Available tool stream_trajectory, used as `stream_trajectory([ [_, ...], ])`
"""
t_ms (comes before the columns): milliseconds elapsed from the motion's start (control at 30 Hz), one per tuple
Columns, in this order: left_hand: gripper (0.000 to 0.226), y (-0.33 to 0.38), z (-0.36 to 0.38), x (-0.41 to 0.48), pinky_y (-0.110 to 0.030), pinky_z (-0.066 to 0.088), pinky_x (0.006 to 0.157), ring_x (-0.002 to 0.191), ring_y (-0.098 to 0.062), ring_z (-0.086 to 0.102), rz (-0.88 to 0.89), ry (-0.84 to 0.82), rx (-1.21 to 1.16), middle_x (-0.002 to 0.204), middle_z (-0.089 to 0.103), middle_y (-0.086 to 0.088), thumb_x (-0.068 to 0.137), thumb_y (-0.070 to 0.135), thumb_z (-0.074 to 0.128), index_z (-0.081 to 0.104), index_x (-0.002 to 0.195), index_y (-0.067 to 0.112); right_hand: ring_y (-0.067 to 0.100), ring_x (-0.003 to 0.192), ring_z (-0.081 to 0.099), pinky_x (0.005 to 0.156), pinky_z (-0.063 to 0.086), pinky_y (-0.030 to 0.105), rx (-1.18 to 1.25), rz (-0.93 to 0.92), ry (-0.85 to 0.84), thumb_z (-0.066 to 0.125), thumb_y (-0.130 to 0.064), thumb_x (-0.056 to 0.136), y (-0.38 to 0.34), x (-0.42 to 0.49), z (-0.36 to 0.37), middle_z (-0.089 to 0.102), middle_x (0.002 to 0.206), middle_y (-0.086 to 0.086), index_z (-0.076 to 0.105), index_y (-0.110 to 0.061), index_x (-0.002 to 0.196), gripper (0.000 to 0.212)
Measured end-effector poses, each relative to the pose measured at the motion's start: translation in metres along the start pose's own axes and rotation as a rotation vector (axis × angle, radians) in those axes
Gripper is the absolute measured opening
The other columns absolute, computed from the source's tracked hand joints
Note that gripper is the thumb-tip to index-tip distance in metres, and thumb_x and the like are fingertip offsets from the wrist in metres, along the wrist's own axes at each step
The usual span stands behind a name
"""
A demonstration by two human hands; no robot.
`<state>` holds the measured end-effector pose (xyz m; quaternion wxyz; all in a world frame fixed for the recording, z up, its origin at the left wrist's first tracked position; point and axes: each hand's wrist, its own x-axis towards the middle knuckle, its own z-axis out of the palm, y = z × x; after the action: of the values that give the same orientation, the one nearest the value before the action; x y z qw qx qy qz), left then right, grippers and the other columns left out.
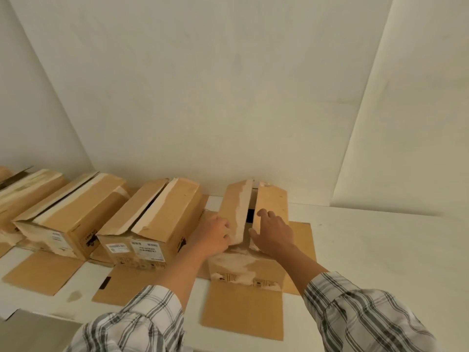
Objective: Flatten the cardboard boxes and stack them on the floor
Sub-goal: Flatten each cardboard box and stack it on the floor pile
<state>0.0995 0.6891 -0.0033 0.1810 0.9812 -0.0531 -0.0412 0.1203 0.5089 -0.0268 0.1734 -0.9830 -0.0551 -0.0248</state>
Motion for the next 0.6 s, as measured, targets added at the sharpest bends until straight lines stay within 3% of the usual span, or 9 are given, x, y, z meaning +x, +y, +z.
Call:
stream_trajectory([
  [133,0.033,-0.015,0.0,0.027,-0.033,0.045,0.095,0.124,-0.016,0.047,0.034,-0.018,-0.01,0.144,0.038,0.006,0.098,0.024,0.05,0.053,0.131,0.023,0.028,0.124,0.044,0.093,0.045,0.042,-0.076,0.061,-0.013,0.054,-0.047,0.092,-0.016,0.014,0.015,0.042,0.138,0.004,0.032,-0.018,0.143,0.063],
  [367,0.033,0.002,0.019,0.062,-0.034,0.05,0.083,0.107,-0.018,0.056,0.081,0.057,-0.008,0.136,0.044,0.005,0.098,0.033,0.049,0.051,0.13,0.025,0.03,0.127,0.041,0.095,0.042,0.044,-0.193,0.15,-0.057,0.055,-0.05,0.091,-0.019,0.013,0.027,0.031,0.145,0.005,0.024,-0.021,0.146,0.07],
  [467,0.035,0.013,0.029,0.069,-0.039,0.048,0.092,0.118,-0.021,0.049,0.133,0.065,0.014,0.137,0.044,0.003,0.099,0.034,0.049,0.048,0.132,0.025,0.03,0.126,0.042,0.094,0.044,0.045,-0.164,0.209,-0.048,0.053,-0.04,0.092,-0.021,0.012,0.029,0.032,0.146,0.004,0.025,-0.022,0.146,0.063],
  [600,0.036,0.021,0.03,0.076,-0.039,0.044,0.095,0.121,-0.025,0.045,0.178,0.096,0.09,0.137,0.043,-0.001,0.098,0.03,0.05,0.046,0.133,0.022,0.025,0.111,0.055,0.08,0.052,0.037,-0.165,0.227,0.057,0.053,-0.021,0.093,-0.017,0.018,0.0,0.043,0.135,0.004,0.031,-0.021,0.143,0.054],
])
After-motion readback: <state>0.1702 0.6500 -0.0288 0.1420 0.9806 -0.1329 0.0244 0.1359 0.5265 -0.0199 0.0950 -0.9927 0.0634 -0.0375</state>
